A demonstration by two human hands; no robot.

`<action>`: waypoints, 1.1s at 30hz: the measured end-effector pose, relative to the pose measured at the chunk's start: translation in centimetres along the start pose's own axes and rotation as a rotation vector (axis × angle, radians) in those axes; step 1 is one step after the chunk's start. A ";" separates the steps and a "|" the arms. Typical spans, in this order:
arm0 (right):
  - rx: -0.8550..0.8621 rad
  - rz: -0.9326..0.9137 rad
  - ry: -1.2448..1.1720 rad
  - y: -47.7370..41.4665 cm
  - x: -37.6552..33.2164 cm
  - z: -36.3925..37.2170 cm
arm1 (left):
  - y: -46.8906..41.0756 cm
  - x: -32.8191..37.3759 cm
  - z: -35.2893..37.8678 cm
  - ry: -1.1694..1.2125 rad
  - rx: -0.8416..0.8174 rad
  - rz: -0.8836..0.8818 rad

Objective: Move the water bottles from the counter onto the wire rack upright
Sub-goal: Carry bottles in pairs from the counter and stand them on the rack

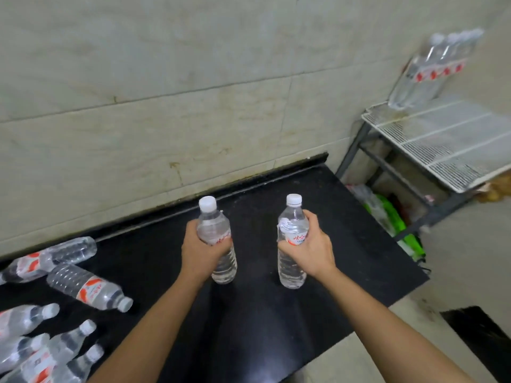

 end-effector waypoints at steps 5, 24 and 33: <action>0.147 0.024 -0.105 1.3 2.6 -9.0 | 3.9 7.1 7.0 0.179 -0.109 0.083; 0.649 -0.147 -0.194 -2.4 22.5 -53.0 | 30.8 31.5 38.9 0.382 -0.289 0.528; 0.644 -0.207 -0.377 -11.1 26.5 -59.9 | 32.1 36.4 47.9 0.288 -0.219 0.621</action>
Point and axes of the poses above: each hand's wrist, its own y-axis away from the middle knuckle, its own z-axis out of the palm, x = y × z, the point moved 7 cm from there along -y, towards the middle knuckle, and after that the axes turned 8 degrees about x, right-handed, at the moved point
